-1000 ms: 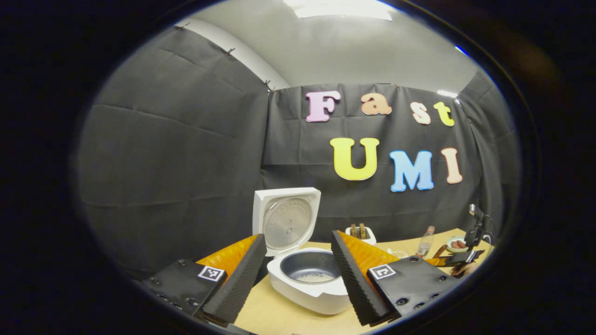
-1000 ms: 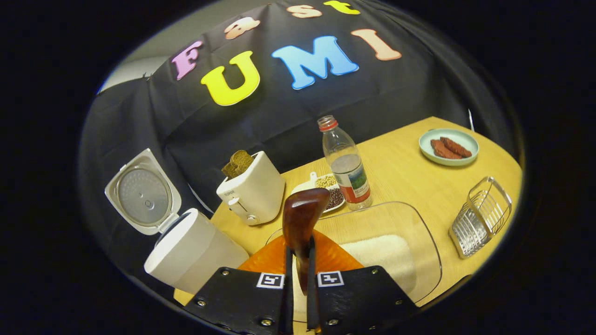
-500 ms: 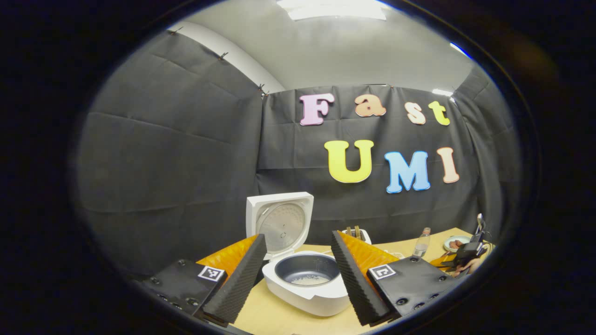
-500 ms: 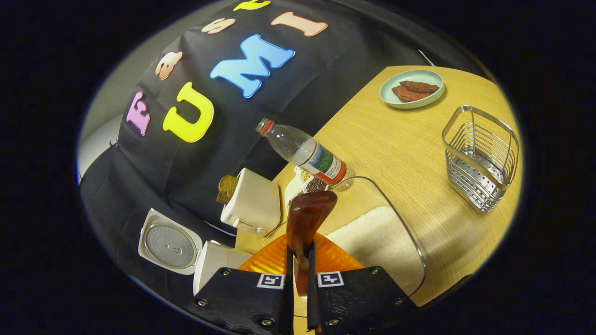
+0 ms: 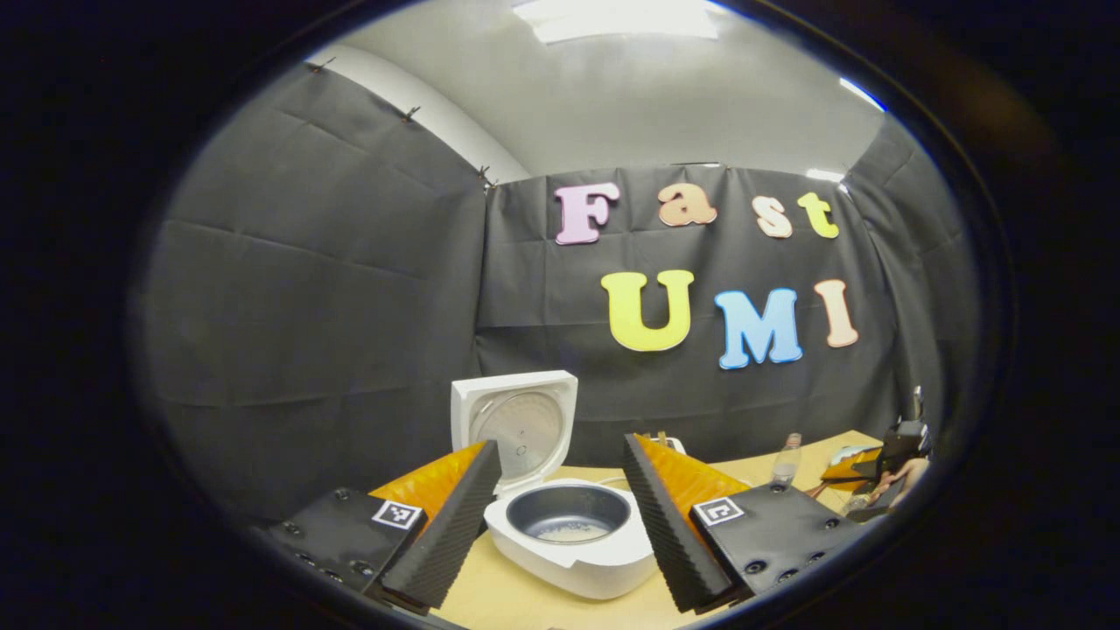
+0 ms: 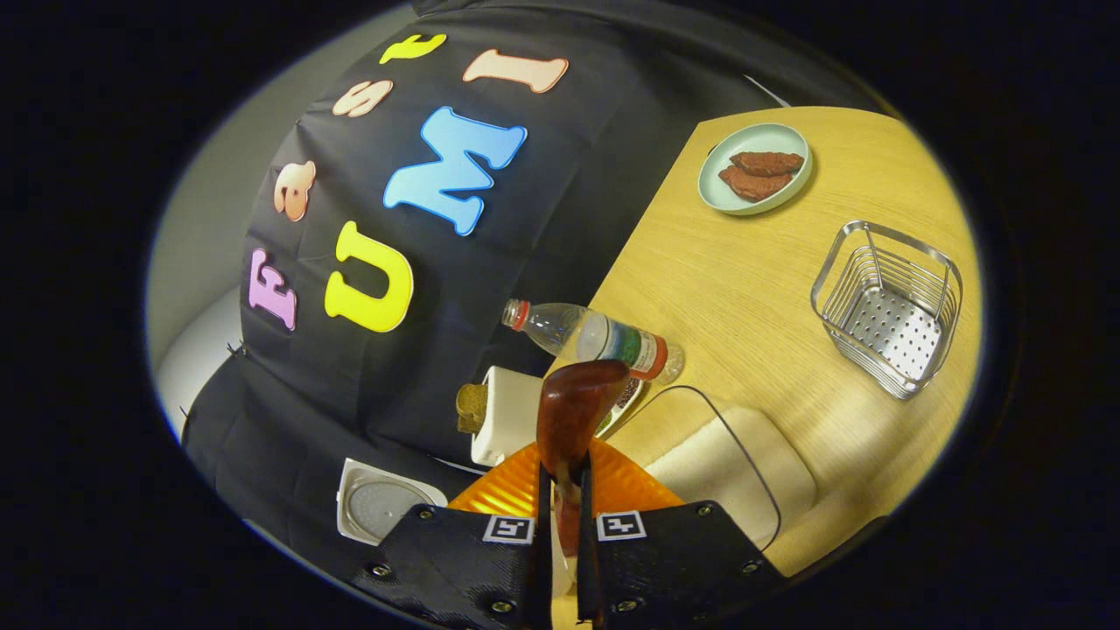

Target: Close the left gripper, press the button to open the rice cooker; take a wooden spoon from the chopstick holder with the right hand, scoop a spoonful of rice and pour it into the rice cooker, then put the wooden spoon back into the chopstick holder.

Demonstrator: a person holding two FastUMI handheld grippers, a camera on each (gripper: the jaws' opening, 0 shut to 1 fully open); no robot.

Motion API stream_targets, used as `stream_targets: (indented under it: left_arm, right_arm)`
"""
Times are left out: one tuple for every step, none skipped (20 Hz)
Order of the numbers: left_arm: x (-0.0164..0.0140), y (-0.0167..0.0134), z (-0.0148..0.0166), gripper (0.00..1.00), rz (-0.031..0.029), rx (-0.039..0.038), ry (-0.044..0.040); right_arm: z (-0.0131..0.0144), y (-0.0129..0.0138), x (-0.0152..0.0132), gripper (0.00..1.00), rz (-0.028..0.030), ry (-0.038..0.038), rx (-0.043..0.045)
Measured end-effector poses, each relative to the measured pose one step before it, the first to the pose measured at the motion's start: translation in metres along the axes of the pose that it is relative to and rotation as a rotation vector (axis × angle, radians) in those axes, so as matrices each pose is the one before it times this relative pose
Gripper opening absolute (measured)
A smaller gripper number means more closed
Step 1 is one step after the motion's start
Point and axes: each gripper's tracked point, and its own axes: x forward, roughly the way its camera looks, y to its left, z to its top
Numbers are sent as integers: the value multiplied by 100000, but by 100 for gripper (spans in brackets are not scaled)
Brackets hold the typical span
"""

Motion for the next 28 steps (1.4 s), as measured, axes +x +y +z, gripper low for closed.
stream_targets:
  left_arm:
    - [33,62,-72,96,10,-672,-68]
    - [-41,175,-84,96,173,-619,110]
    - [39,338,-239,96,313,-583,100]
    - [47,391,6,97,554,-630,63]
    - [-55,401,-137,97,633,-732,-5]
    - [-11,477,-125,96,656,-560,-33]
    - [-157,573,-162,99,931,-310,35]
    - [3,579,-114,99,909,-215,77]
    - [-96,675,-254,99,1030,-147,159]
    - [-4,547,-148,99,795,-255,205]
    - [-134,650,-157,99,1097,-283,332]
    - [-205,724,-269,99,1219,-333,318]
    - [-120,794,-260,99,1476,-345,415]
    - [-58,770,-154,97,1304,-370,348]
    - [-204,700,-207,97,1156,-105,204]
    - [-107,783,-141,97,1536,353,200]
    - [-63,784,-179,97,1354,378,411]
    - [-119,686,-157,97,1281,33,458]
    - [-228,731,-237,97,1185,-176,284]
    - [-195,754,-128,97,1322,-152,216]
    - [-227,650,-204,99,1333,-72,258]
    - [-93,625,-103,97,1166,-47,346]
    - [-211,652,-205,97,1284,-35,363]
    - [-209,637,-76,97,1194,-11,254]
    - [-269,659,-92,99,1325,76,206]
    - [-198,675,-86,99,1447,2,210]
    - [-236,538,-164,99,1265,-80,284]
    - [-80,574,-144,99,1197,-98,392]
  right_arm:
    - [-211,1155,-57,12,1920,964,516]
    - [-124,1188,-9,11,1988,516,193]
    - [-201,1236,54,11,1825,471,-336]
    - [-171,1213,138,11,1864,513,-768]
    - [-430,1316,254,11,1709,355,-1155]
    - [-480,1099,313,11,1594,783,-1627]
    - [-491,1206,426,11,1612,630,-1259]
    - [-509,1170,404,12,1573,848,-998]
    - [-544,1202,405,11,1874,817,-775]
    - [-614,1134,571,11,1683,996,-700]
    - [-592,1053,585,11,1562,1065,-699]
    - [-568,912,710,12,1246,666,-990]
    - [-807,856,575,11,1033,1035,-1209]
    - [-688,768,731,11,1028,996,-1078]
    - [-745,708,1020,11,851,1047,-1133]
    - [-737,655,779,12,954,1181,-907]
    - [-822,562,825,11,575,1098,-868]
    - [-782,531,1111,11,682,1364,-992]
    - [-867,476,690,11,356,1117,-1092]
    - [-797,493,535,11,474,1227,-986]
    - [-705,581,711,11,422,1116,-1141]
    - [-671,380,791,11,158,1006,-915]
    - [-704,366,740,11,374,1041,-948]
    - [-631,333,667,11,136,690,-850]
    - [-751,402,474,11,89,1028,-1079]
    - [-747,282,690,11,-98,1285,-1529]
    - [-728,335,775,11,-135,1113,-2093]
    - [-690,268,641,11,-608,838,-2599]
